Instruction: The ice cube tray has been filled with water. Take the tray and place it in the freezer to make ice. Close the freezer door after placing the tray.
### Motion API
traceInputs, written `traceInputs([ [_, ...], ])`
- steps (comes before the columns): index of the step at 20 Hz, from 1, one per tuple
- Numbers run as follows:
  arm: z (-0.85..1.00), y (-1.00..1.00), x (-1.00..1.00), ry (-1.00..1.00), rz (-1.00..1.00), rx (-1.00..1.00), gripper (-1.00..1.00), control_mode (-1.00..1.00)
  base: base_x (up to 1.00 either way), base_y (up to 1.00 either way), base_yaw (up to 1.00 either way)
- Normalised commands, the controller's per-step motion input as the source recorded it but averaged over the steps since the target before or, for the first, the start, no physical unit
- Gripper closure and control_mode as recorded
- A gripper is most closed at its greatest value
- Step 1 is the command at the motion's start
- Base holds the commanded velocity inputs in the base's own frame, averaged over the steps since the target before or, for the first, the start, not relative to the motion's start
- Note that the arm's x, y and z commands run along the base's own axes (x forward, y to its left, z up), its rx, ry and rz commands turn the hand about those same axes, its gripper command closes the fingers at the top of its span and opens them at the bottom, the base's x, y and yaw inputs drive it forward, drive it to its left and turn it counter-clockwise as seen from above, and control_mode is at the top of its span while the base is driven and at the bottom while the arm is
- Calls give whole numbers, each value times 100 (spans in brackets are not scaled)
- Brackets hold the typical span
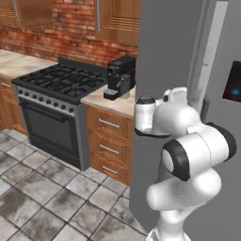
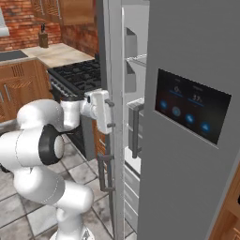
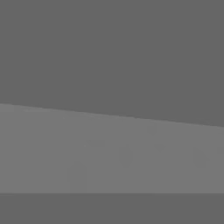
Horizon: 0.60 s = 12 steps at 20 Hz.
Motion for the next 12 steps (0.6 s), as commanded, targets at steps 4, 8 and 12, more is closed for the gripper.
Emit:
traceInputs([
  [4,0,-100,0,4,1,17,-100,-100,0,0,0],
  [8,0,-100,20,14,6,23,-100,-100,0,0,0],
  [12,0,-100,47,21,8,24,-100,-100,0,0,0],
])
